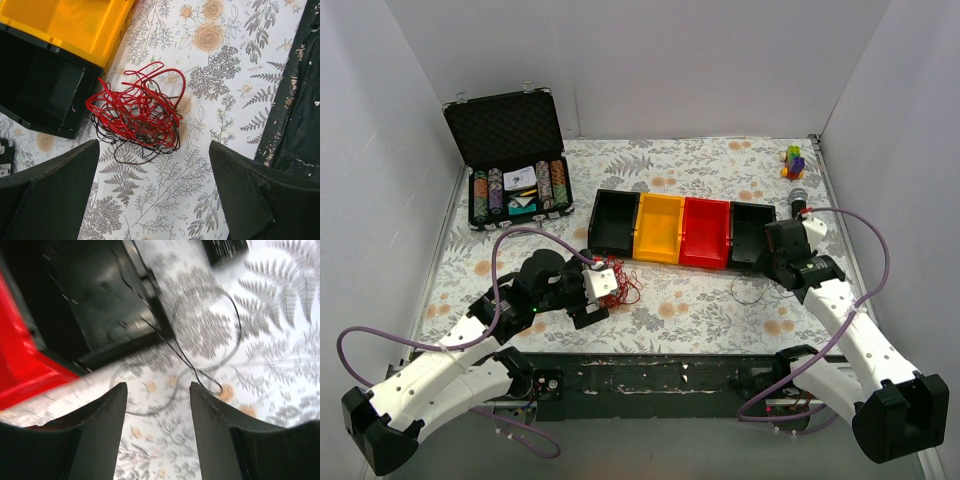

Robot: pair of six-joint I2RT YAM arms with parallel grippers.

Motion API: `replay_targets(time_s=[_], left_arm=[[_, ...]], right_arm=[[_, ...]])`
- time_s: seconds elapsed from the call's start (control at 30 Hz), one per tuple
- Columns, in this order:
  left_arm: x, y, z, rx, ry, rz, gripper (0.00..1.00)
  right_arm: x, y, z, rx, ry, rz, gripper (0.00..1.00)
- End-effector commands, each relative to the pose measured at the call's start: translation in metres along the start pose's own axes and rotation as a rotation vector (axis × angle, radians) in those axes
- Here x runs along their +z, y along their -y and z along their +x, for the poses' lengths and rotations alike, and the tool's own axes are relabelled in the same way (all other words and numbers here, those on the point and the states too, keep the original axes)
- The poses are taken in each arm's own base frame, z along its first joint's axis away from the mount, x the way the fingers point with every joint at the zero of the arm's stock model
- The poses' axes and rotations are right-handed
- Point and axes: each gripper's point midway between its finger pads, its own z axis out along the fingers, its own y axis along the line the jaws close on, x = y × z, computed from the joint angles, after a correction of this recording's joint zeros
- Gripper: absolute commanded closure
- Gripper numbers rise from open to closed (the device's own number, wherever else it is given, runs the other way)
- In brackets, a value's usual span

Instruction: Untangle the cables

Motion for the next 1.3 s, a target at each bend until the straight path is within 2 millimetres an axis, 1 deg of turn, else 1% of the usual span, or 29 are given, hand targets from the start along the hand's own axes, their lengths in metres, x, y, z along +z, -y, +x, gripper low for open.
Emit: replay_targets(time_s=[0.0, 0.07, 0.2, 0.33, 0.5, 0.6, 0.73, 0.9, 1.07, 1.1, 1.17, 1.27], left_arm=[[-0.007, -0.004, -0.017, 0.007, 0.045, -0.002, 0.08], [-0.007, -0.004, -0.017, 0.005, 0.045, -0.002, 0.08], [-0.008, -0.003, -0.018, 0.000, 0.050, 0.000, 0.08], [-0.008, -0.002, -0.018, -0.010, 0.052, 0.000, 0.08], [-0.009, -0.004, -0.019, -0.007, 0.048, -0.007, 0.08], [-0.010, -0.005, -0.019, -0.008, 0.048, -0.012, 0.08], [-0.009, -0.004, -0.018, -0.012, 0.045, -0.009, 0.08], [-0.009, -0.004, -0.017, -0.012, 0.043, -0.011, 0.08], [-0.009, -0.004, -0.017, -0.012, 0.039, -0.007, 0.08], [-0.009, -0.004, -0.018, -0.011, 0.041, -0.007, 0.08], [-0.009, -0.005, -0.018, -0.012, 0.043, -0.007, 0.08], [-0.009, -0.004, -0.018, -0.011, 0.044, -0.005, 0.08]], right_arm=[[-0.005, 0.022, 0.041, 0.106, -0.116, 0.065, 0.38], [-0.005, 0.030, 0.052, 0.111, -0.142, 0.096, 0.38], [-0.001, 0.038, 0.057, 0.120, -0.129, 0.126, 0.38], [0.012, 0.050, 0.063, 0.125, -0.109, 0.200, 0.38], [0.031, 0.057, 0.057, 0.077, -0.078, 0.283, 0.39], [0.042, 0.057, 0.047, 0.053, -0.051, 0.309, 0.40], [0.055, 0.057, 0.038, 0.023, -0.033, 0.307, 0.45], [0.070, 0.058, 0.050, 0.002, -0.063, 0.299, 0.50], [0.081, 0.048, 0.054, -0.004, -0.079, 0.249, 0.56], [0.082, 0.046, 0.056, -0.009, -0.093, 0.245, 0.59], [0.084, 0.044, 0.060, -0.010, -0.112, 0.236, 0.69], [0.084, 0.037, 0.067, -0.004, -0.142, 0.187, 0.89]])
